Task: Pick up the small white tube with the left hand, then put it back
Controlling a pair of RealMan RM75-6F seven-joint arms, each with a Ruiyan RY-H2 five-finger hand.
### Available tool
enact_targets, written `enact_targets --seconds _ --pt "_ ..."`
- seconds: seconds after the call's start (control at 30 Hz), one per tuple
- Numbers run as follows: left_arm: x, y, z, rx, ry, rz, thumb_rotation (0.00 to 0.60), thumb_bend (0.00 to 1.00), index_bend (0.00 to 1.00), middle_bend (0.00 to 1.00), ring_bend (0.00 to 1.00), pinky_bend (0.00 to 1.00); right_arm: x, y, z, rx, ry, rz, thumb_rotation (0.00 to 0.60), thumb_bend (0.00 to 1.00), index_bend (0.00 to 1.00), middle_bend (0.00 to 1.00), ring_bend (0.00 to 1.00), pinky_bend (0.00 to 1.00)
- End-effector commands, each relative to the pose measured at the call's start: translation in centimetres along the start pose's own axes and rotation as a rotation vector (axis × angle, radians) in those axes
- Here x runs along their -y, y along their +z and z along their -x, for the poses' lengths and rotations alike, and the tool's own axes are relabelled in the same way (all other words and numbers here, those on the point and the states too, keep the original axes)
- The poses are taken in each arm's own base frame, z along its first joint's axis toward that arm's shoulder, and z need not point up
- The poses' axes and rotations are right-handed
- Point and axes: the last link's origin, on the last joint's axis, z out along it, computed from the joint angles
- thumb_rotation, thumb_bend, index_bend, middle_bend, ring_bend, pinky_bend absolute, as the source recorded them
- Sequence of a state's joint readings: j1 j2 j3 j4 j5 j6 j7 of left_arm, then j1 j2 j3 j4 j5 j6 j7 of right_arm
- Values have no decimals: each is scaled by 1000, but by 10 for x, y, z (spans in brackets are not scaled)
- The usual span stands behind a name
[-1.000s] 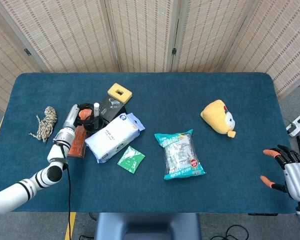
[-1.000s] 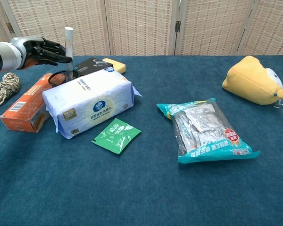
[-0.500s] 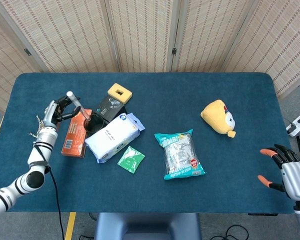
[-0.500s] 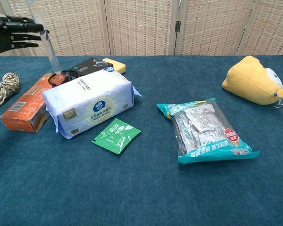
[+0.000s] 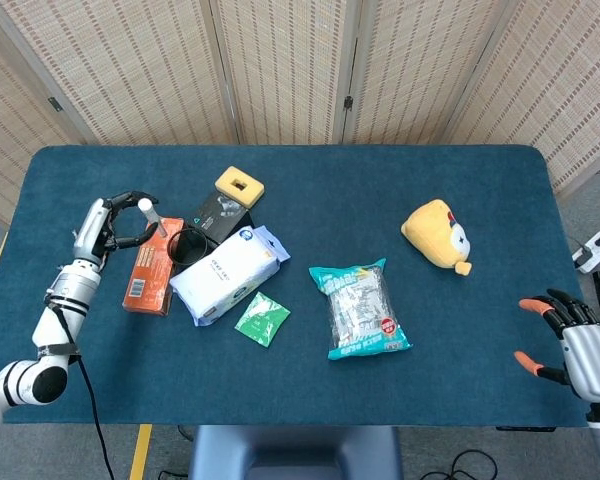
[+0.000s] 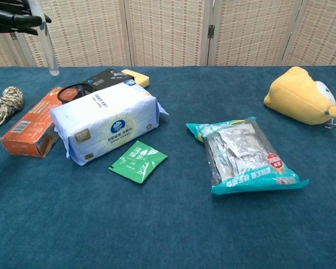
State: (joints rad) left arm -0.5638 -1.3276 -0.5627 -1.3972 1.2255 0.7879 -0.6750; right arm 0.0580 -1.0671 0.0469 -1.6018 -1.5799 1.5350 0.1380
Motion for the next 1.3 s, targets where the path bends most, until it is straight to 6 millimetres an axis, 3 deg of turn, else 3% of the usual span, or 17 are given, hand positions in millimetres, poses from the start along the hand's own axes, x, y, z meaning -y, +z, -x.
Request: enact_targets --seconds 0.03,0.17,0.33,0.5,0.6,0.67,0.73,0.87,1.1,1.2,1.3 --pt "0 -3 9 27 312 65 600 527 613 420 296 241 0 -1 0 0 -1 2 600 61 277 277 147 203" --pt "-5 -3 18 23 331 79 600 526 614 422 299 240 0 -2 0 6 -3 5 600 62 277 277 147 203" --pt "-16 0 26 56 -45 14 600 526 620 429 305 240 -1 -2 1 23 -7 13 600 62 277 277 147 203" --pt "-27 5 19 64 -451 -64 600 526 620 435 308 240 -2 -3 2 44 -13 22 600 62 277 276 147 203" --pt "-30 6 13 84 -577 -91 600 526 620 436 308 229 -1 -3 3 49 -13 23 600 62 277 276 147 203" --pt "-27 6 11 90 -552 -89 600 526 620 436 306 221 -2 -3 3 49 -12 24 600 62 277 276 147 203" --pt "-20 6 11 98 -421 -69 600 526 620 435 301 214 -2 -3 3 50 -12 25 600 62 277 276 147 203" --pt "-7 11 10 68 -36 7 600 525 619 430 289 199 -2 -3 3 48 -11 24 600 62 277 276 147 203" --pt "4 14 5 15 474 45 600 526 620 425 275 171 -2 -3 3 46 -12 26 600 61 277 275 147 203" --pt "3 14 10 -12 521 39 600 526 621 421 272 166 -3 -4 3 47 -10 28 600 62 277 276 147 203" --pt "-3 14 19 1 352 16 600 526 622 421 273 167 -3 -4 4 48 -9 30 600 62 277 276 147 203"
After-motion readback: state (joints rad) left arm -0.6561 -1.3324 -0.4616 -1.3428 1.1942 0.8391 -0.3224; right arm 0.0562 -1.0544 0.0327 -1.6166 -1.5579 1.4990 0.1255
